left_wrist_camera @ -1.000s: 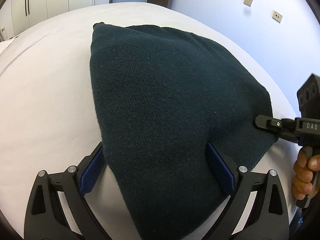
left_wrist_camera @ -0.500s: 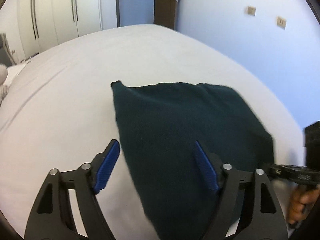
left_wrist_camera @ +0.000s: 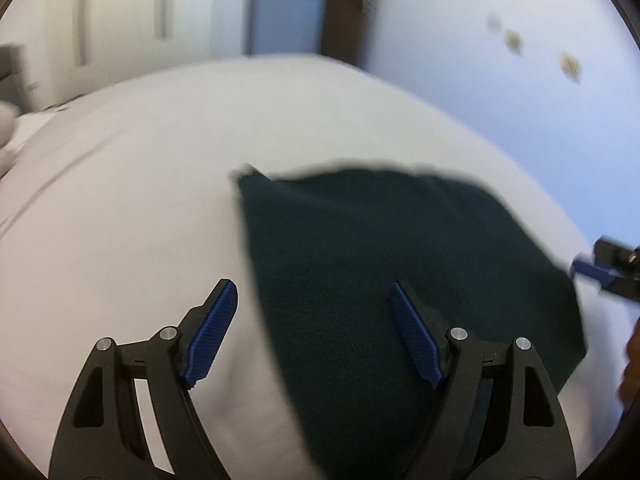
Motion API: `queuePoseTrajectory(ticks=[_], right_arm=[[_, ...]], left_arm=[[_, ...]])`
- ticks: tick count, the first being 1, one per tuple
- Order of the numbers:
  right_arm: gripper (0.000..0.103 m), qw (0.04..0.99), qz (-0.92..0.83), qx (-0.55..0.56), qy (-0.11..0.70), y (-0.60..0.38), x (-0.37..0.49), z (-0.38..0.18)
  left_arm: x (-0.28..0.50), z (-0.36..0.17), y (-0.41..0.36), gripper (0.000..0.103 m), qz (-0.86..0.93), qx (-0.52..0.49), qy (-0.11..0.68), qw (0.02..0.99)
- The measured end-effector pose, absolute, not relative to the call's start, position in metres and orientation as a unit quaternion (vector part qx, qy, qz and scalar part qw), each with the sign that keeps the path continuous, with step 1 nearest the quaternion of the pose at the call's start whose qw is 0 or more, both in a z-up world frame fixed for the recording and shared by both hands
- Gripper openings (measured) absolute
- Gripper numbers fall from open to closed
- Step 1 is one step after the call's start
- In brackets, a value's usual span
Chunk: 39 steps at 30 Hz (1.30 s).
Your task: Fold small clothes
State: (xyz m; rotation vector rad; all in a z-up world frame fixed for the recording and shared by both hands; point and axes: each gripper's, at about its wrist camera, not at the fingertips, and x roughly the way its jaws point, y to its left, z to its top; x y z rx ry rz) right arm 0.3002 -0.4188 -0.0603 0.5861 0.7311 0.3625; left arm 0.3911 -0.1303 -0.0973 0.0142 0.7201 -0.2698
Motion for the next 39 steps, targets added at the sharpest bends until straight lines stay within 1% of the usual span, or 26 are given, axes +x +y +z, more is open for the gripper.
queuePoseTrajectory(ticks=[1,2,4,5,6,9,12,14,15,16,18,19,20,21,22,26,29,34,37,39], right_arm=[[0.073,0.874,0.171,0.288,0.353,-0.420,0.309,-0.061],[0.074,0.871,0.169,0.292,0.357,-0.422,0.317,-0.063],[0.075,0.864,0.154,0.299,0.374,-0.426,0.334,-0.068],[0.077,0.859,0.151,0.305,0.383,-0.430,0.341,-0.073],[0.081,0.849,0.153,0.311,0.398,-0.431,0.349,-0.079],[0.081,0.822,0.149,0.321,0.446,-0.428,0.370,-0.101],[0.081,0.820,0.158,0.320,0.448,-0.422,0.381,-0.106],[0.081,0.816,0.160,0.312,0.459,-0.416,0.388,-0.108],[0.074,0.814,0.164,0.307,0.465,-0.412,0.391,-0.108],[0.061,0.811,0.167,0.299,0.475,-0.409,0.393,-0.108],[0.049,0.797,0.177,0.301,0.493,-0.403,0.399,-0.113],[0.043,0.792,0.179,0.306,0.497,-0.402,0.402,-0.116],[0.040,0.790,0.181,0.310,0.498,-0.402,0.404,-0.117],[0.034,0.786,0.183,0.317,0.498,-0.402,0.405,-0.118],[0.031,0.786,0.180,0.320,0.497,-0.403,0.404,-0.118],[0.026,0.805,0.166,0.297,0.487,-0.390,0.394,-0.104],[0.025,0.817,0.162,0.285,0.475,-0.381,0.383,-0.083],[0.025,0.832,0.195,0.271,0.444,-0.347,0.344,-0.036],[0.025,0.825,0.219,0.283,0.438,-0.325,0.314,-0.021],[0.025,0.816,0.240,0.291,0.437,-0.309,0.292,-0.014]], left_arm=[[0.388,-0.090,-0.119,0.082,-0.126,-0.019,0.336,0.933],[0.388,-0.087,-0.110,0.089,-0.124,-0.038,0.333,0.934],[0.396,-0.090,-0.098,0.092,-0.125,-0.064,0.350,0.926],[0.402,-0.096,-0.096,0.092,-0.129,-0.071,0.369,0.918],[0.406,-0.102,-0.094,0.092,-0.132,-0.078,0.384,0.910],[0.413,-0.122,-0.091,0.092,-0.157,-0.123,0.433,0.879],[0.420,-0.138,-0.092,0.093,-0.183,-0.169,0.467,0.848],[0.429,-0.143,-0.092,0.095,-0.188,-0.180,0.474,0.841],[0.433,-0.144,-0.094,0.095,-0.192,-0.177,0.480,0.838],[0.436,-0.145,-0.096,0.095,-0.196,-0.174,0.483,0.836],[0.442,-0.146,-0.100,0.091,-0.204,-0.167,0.490,0.831],[0.445,-0.148,-0.102,0.083,-0.210,-0.167,0.493,0.828],[0.448,-0.148,-0.103,0.065,-0.221,-0.170,0.496,0.822],[0.451,-0.149,-0.106,0.064,-0.230,-0.173,0.503,0.815],[0.452,-0.147,-0.108,0.059,-0.229,-0.168,0.504,0.816],[0.447,-0.138,-0.108,0.046,-0.230,-0.163,0.500,0.819],[0.437,-0.123,-0.097,0.040,-0.235,-0.184,0.492,0.818],[0.393,-0.073,-0.076,0.039,-0.241,-0.156,0.453,0.844],[0.360,-0.047,-0.044,0.039,-0.239,-0.160,0.443,0.849],[0.333,-0.030,-0.022,0.039,-0.206,-0.168,0.447,0.854]])
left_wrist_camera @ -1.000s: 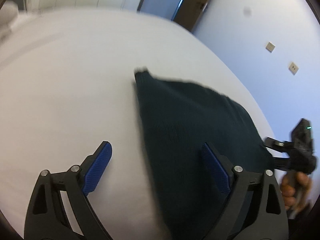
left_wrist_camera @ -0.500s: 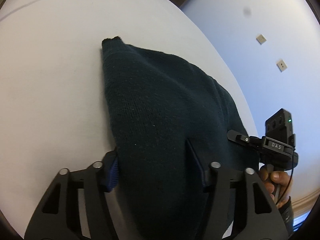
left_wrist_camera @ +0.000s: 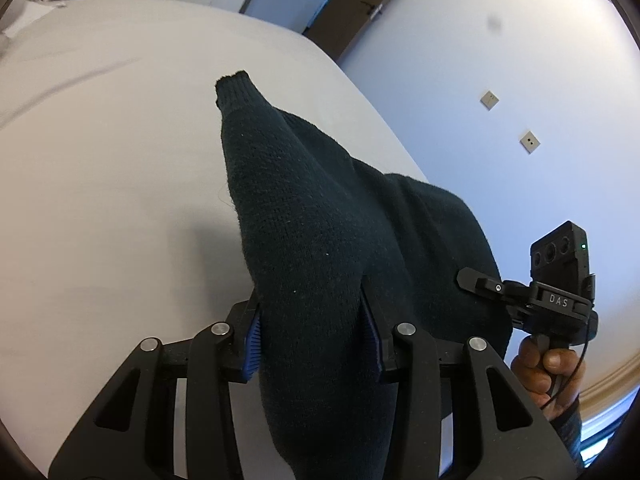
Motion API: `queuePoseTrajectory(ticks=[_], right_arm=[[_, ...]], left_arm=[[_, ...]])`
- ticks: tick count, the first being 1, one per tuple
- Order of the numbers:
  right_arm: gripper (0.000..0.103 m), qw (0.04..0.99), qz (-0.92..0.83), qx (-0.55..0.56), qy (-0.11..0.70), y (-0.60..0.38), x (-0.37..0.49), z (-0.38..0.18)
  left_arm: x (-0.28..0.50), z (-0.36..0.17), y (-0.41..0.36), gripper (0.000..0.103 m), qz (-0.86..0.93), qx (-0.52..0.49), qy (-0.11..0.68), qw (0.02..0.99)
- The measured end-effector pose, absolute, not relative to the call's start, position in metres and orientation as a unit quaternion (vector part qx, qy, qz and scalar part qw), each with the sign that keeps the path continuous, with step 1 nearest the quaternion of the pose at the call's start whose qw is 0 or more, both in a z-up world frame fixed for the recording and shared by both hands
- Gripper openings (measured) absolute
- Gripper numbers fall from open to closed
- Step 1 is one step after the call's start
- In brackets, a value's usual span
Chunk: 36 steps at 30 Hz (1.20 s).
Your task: Fold small clothes
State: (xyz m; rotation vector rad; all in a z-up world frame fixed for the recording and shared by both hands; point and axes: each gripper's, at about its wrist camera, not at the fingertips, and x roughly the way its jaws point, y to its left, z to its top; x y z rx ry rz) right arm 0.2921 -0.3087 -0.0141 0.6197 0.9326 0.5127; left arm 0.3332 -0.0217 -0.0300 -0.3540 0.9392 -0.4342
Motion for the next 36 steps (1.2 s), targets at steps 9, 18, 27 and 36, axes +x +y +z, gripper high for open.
queuePoseTrajectory(ticks=[9,18,27,36], right_arm=[[0.025,0.773,0.306,0.283,0.479,-0.205,0.217,-0.050],[0.031,0.743,0.272,0.346,0.504,-0.198,0.199,-0.147],[0.044,0.765,0.253,0.352,0.475,-0.214,0.182,-0.132],[0.048,0.836,0.195,0.306,0.412,-0.237,0.142,-0.077]], left_arm=[[0.206,-0.038,0.075,0.039,-0.137,-0.154,0.459,0.864],[0.177,-0.119,0.100,0.064,-0.099,-0.177,0.481,0.853],[0.158,-0.114,0.112,0.081,-0.059,-0.155,0.455,0.875],[0.106,-0.029,0.070,0.095,0.049,-0.019,0.334,0.941]])
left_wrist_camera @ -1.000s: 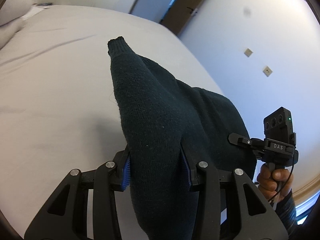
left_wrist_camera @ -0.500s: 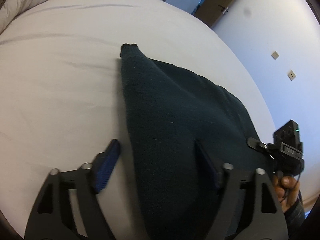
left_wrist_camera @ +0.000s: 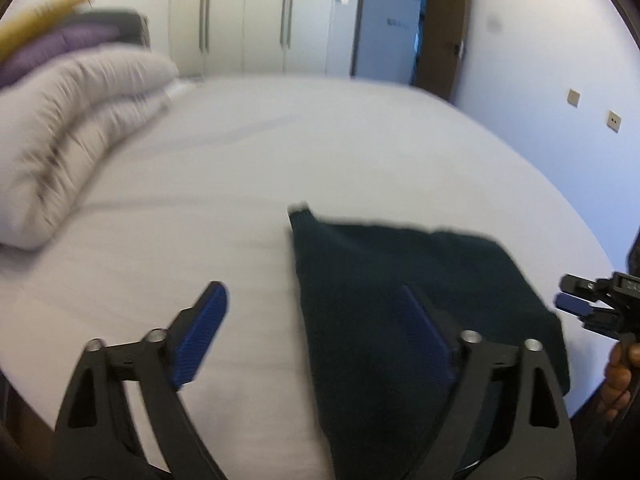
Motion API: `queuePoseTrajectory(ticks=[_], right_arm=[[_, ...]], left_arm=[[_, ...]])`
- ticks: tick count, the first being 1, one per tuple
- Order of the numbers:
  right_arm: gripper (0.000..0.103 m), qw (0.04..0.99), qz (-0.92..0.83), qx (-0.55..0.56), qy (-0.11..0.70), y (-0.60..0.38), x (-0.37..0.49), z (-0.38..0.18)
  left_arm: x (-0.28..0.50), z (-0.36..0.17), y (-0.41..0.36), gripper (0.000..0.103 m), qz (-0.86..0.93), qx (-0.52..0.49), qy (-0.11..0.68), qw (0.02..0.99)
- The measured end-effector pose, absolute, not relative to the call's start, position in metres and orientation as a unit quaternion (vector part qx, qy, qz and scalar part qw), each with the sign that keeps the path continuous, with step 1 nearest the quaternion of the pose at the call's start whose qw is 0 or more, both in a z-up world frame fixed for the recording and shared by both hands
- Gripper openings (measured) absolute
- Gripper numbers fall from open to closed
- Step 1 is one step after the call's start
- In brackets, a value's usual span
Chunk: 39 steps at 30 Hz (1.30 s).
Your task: Fold small clothes
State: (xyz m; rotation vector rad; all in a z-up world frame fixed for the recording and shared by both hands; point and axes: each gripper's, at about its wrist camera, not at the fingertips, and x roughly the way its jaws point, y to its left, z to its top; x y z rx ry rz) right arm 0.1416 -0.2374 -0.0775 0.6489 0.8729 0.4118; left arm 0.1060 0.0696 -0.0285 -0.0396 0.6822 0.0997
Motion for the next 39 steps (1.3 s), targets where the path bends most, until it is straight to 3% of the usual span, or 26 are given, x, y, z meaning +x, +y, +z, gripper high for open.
queuePoseTrajectory(ticks=[2,5,10,14,17,27,39], right_arm=[[0.054,0.857,0.187,0.283,0.388,-0.233,0.129,-0.057],[0.071,0.891,0.175,0.239,0.344,-0.233,0.104,-0.027],[0.103,0.952,0.142,0.147,0.229,-0.219,0.049,0.031],[0.103,0.982,0.116,0.090,0.122,-0.206,0.007,0.066],[0.103,0.987,0.115,0.058,0.100,-0.198,-0.009,0.081],[0.103,0.954,0.130,0.037,0.266,-0.174,-0.004,0.051],[0.103,0.938,0.090,-0.015,0.333,-0.148,0.005,0.021]], left_arm=[[0.085,-0.005,0.064,0.097,0.077,0.009,0.292,0.953],[0.068,0.038,0.050,0.103,0.124,0.045,0.232,0.964],[0.025,0.082,0.031,0.103,0.150,0.071,0.186,0.968],[0.012,0.100,0.036,0.103,0.139,0.028,0.238,0.961],[0.011,0.103,0.038,0.103,0.136,-0.015,0.276,0.951],[0.018,0.033,0.017,0.103,0.090,-0.018,0.371,0.924],[0.044,-0.032,0.028,0.103,0.102,-0.024,0.418,0.903]])
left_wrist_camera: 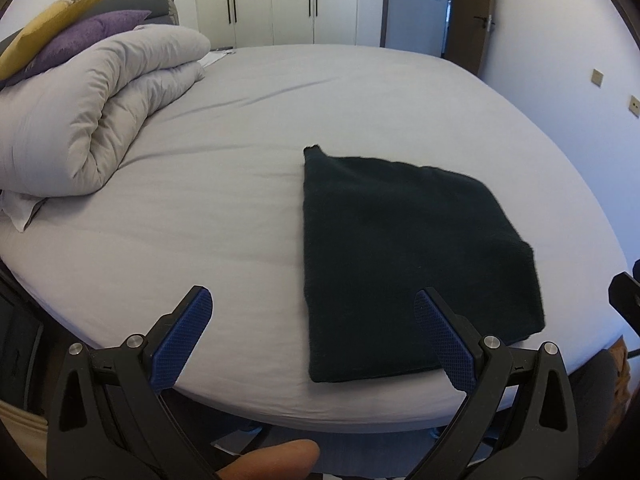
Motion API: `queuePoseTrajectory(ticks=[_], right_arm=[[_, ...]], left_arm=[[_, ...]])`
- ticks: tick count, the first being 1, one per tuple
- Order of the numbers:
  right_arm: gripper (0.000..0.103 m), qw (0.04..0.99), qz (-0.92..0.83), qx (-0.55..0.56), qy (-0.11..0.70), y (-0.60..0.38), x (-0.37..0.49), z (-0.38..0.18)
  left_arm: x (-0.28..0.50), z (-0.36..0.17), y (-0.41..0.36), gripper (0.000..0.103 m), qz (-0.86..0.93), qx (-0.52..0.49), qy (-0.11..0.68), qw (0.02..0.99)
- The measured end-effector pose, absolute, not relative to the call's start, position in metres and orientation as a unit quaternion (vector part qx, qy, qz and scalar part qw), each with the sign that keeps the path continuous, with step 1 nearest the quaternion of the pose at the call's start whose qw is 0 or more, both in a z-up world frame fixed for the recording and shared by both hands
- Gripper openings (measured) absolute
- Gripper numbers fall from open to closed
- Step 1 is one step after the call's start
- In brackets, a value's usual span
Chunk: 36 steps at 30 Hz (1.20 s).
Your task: Fold small clothes
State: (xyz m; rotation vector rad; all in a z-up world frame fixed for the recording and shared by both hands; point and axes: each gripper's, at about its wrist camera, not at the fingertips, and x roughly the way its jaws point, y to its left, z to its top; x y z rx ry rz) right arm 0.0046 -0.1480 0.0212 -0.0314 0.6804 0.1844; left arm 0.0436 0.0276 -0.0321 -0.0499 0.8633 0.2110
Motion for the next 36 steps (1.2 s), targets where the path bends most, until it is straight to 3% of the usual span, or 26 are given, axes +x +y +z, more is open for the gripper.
queuePoseTrajectory(ticks=[36], right_arm=[[0.103,0.925,0.082,-0.011,0.371,-0.147,0.015,-0.004]], left_arm=[[0.054,-0.046,0.036,0.103,0.099,-0.032,0.432,0.896]])
